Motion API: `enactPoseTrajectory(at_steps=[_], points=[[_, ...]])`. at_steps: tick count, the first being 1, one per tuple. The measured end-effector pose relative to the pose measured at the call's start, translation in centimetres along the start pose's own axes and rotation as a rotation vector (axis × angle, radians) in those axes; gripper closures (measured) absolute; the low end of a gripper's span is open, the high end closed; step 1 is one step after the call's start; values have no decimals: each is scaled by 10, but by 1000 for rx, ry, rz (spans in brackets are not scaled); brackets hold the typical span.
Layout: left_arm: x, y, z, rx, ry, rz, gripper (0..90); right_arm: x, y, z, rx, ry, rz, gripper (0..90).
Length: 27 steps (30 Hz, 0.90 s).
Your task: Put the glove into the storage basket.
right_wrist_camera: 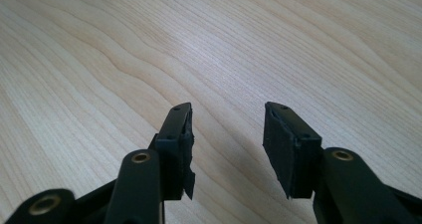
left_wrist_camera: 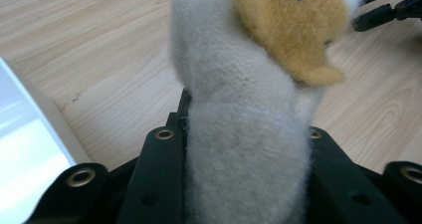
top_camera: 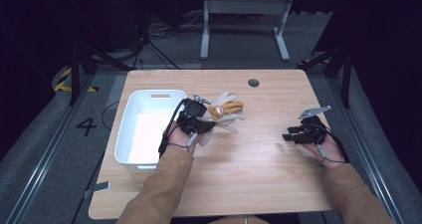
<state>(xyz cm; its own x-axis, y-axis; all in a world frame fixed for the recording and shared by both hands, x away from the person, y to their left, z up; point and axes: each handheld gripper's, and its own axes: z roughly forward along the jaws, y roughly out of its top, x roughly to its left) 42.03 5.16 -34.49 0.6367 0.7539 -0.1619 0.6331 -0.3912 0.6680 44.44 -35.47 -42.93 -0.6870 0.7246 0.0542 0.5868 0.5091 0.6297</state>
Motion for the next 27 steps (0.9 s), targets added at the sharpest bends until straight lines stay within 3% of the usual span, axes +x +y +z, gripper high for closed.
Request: enactPoseTrajectory(at_steps=[7,13,17,27], points=[[6,2,-4,-11,16,-15,702,1,-1,1,10,4,2,548],[20,3,-5,-28,45,-53,701,1,-2,2,16,3,10,548],[27,5,-6,-28,78,-100,701,0,-2,2,19,1,14,548],[40,11,-20,-34,136,-141,700,-5,-4,8,17,19,22,548]])
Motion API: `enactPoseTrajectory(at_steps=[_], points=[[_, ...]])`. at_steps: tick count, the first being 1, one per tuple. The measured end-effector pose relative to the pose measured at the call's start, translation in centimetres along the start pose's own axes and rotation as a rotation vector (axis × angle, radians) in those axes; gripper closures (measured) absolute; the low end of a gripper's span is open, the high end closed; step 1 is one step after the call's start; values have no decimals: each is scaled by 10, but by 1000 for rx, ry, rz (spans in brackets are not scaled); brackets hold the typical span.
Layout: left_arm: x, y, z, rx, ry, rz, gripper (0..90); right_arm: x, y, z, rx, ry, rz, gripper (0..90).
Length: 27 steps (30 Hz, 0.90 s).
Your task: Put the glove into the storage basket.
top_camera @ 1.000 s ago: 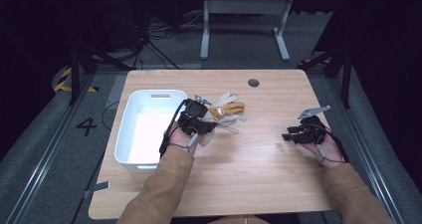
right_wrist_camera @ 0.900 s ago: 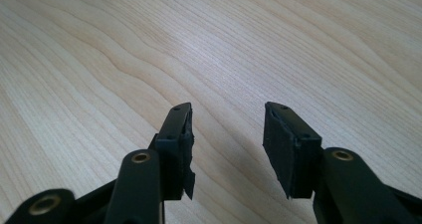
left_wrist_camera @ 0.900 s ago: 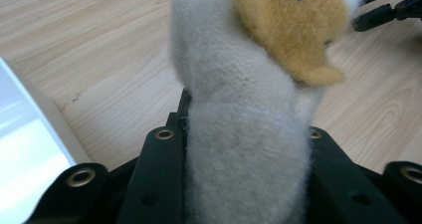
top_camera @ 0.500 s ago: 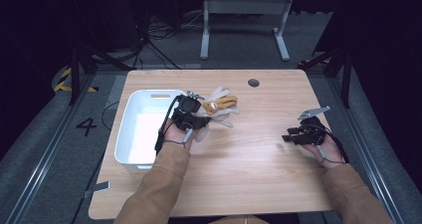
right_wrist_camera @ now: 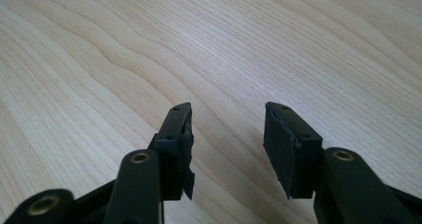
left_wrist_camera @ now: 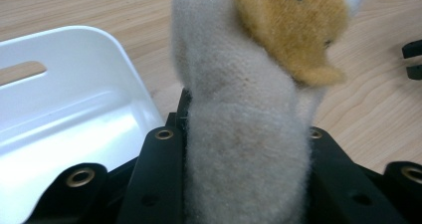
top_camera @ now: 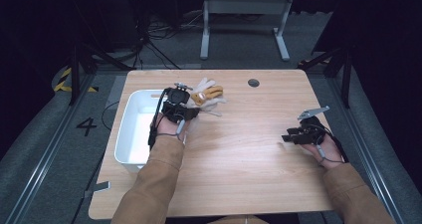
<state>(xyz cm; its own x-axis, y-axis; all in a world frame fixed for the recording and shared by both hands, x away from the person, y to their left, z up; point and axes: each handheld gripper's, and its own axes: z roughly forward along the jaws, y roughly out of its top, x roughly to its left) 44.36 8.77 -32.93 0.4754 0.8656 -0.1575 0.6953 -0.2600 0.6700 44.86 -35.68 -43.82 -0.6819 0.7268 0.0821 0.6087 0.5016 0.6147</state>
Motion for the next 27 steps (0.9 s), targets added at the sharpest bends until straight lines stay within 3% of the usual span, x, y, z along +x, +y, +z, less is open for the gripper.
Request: enactPoseTrajectory(at_steps=[10,19,22,27], points=[[17,5,-16,-27,46,-61,700,6,-3,-3,-2,8,0,548],[32,3,-31,-6,94,-129,698,5,-4,-1,12,-3,8,548],[39,3,-37,26,117,-162,698,4,-5,-2,11,-1,9,547],[49,4,-43,107,119,-218,699,2,-6,-3,9,6,18,545]])
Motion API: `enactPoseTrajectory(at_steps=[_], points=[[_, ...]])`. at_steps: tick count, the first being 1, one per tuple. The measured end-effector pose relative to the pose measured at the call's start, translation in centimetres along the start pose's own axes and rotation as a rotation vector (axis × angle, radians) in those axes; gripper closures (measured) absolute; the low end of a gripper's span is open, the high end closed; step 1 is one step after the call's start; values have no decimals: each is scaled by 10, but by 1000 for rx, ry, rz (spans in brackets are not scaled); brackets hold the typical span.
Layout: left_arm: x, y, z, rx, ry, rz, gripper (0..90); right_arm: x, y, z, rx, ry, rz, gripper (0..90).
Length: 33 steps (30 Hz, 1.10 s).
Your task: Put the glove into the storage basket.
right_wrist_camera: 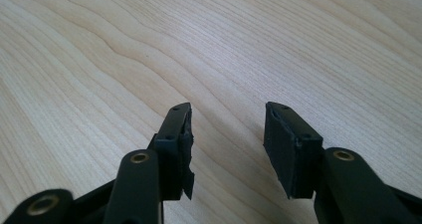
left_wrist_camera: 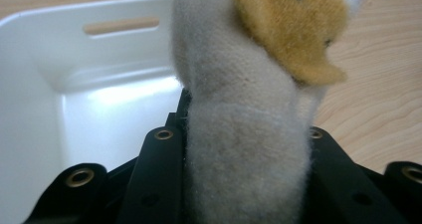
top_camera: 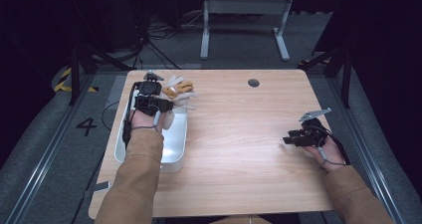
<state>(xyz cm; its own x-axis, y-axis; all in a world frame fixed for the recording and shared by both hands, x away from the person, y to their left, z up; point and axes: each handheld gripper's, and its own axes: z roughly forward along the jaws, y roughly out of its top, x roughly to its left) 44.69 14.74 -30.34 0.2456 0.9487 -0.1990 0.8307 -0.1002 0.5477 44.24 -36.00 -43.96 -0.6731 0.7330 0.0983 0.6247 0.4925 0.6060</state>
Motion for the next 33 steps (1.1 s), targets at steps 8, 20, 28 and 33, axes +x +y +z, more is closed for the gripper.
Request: enactPoseTrajectory(at_steps=[8,20,28,33], points=[[8,5,0,81,18,-32,699,0,0,1,4,-4,-4,544],[22,-2,-10,86,53,-60,699,1,-1,2,14,-8,-6,543],[30,-8,-1,86,75,-94,697,2,0,4,22,-6,-14,541],[37,-15,5,82,85,-145,697,1,0,4,18,-6,-10,541]])
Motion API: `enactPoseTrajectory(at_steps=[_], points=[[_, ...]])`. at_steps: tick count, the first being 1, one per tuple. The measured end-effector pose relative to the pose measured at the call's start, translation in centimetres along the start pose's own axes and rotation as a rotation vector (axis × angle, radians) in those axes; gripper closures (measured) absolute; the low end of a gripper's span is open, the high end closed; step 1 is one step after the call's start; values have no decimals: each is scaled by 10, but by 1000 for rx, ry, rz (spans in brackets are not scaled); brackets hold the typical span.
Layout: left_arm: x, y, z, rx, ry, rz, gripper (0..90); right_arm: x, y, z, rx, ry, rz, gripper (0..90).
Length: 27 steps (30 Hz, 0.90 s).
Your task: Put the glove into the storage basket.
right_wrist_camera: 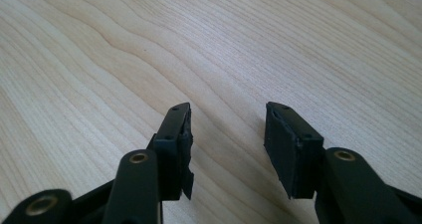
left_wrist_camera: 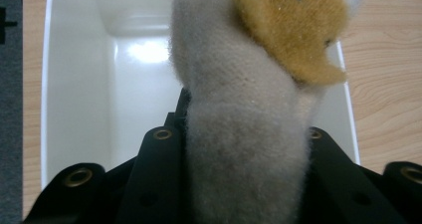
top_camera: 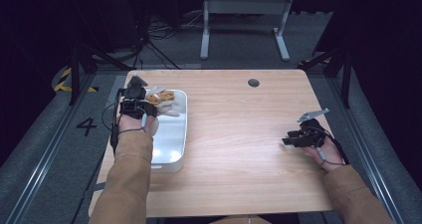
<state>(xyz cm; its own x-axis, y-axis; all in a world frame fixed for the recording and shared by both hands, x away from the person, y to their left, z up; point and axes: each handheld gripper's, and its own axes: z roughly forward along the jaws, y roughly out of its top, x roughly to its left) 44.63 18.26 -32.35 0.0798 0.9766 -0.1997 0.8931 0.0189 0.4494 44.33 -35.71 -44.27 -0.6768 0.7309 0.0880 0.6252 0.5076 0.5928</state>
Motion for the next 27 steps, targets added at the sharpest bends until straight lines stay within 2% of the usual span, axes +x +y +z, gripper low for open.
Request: enactPoseTrajectory(at_steps=[2,8,18,27], points=[[3,-3,4,-5,3,-24,697,0,0,0,-1,1,-4,541],[9,-12,18,15,32,-58,698,2,1,0,0,-2,-9,541],[13,-22,39,50,38,-84,697,1,1,1,2,-3,-9,540],[15,-24,53,60,47,-106,696,1,0,1,3,-4,-8,538]])
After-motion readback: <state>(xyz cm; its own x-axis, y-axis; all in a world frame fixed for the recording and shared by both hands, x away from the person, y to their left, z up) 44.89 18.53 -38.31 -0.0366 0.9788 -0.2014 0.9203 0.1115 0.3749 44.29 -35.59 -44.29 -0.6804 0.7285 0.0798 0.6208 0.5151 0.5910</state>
